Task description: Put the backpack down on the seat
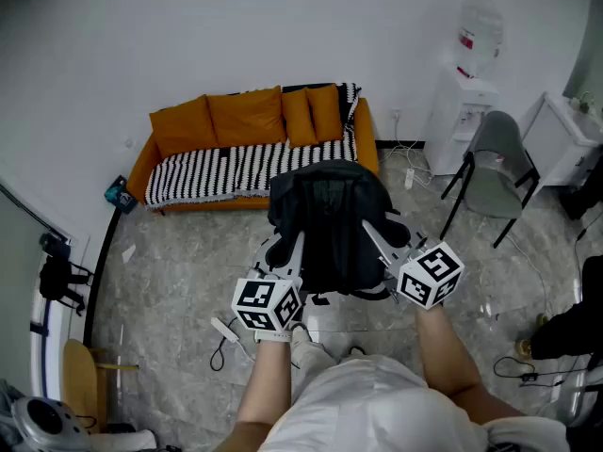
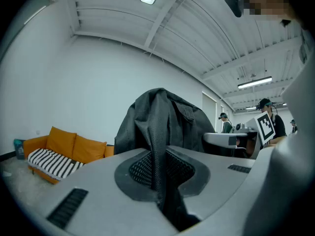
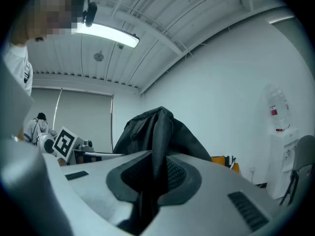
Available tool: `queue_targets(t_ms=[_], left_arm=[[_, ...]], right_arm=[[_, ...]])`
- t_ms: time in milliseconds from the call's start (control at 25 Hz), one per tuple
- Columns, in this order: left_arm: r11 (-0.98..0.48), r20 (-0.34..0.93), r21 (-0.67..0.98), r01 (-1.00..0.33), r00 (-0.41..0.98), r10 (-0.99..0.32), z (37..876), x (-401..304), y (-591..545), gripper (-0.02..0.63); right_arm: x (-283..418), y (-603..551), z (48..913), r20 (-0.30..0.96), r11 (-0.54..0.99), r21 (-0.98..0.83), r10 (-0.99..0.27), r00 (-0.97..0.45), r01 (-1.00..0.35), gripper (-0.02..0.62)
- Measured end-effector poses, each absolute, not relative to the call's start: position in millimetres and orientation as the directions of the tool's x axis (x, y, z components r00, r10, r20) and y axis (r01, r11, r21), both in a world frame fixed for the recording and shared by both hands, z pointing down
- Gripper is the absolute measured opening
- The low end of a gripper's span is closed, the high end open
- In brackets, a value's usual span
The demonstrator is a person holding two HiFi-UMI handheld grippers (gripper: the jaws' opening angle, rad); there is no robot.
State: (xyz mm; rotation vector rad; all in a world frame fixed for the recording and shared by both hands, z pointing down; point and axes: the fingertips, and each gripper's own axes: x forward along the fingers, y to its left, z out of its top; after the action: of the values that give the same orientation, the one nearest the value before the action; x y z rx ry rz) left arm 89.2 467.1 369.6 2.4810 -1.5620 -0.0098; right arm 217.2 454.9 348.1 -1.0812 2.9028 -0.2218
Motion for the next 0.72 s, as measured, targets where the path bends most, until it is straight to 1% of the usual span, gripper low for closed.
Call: queue_targets(t_ms=[480,720], left_arm=[[-0.413,0.087,0.171,-0.895,0.431,-0.898,361,98,487,0.055],[-0.403,0.089,0.17,-0.899,0.421,-0.903,360,94,485,0.055]], right_arm=[[226,473,347,-0.019,0.759,-0.161,-0.642,-0.767,-0.631,0.044],[222,469,346,-0.033,0.766,-0.209,-0.627,-0.779,-0.608,0.046]])
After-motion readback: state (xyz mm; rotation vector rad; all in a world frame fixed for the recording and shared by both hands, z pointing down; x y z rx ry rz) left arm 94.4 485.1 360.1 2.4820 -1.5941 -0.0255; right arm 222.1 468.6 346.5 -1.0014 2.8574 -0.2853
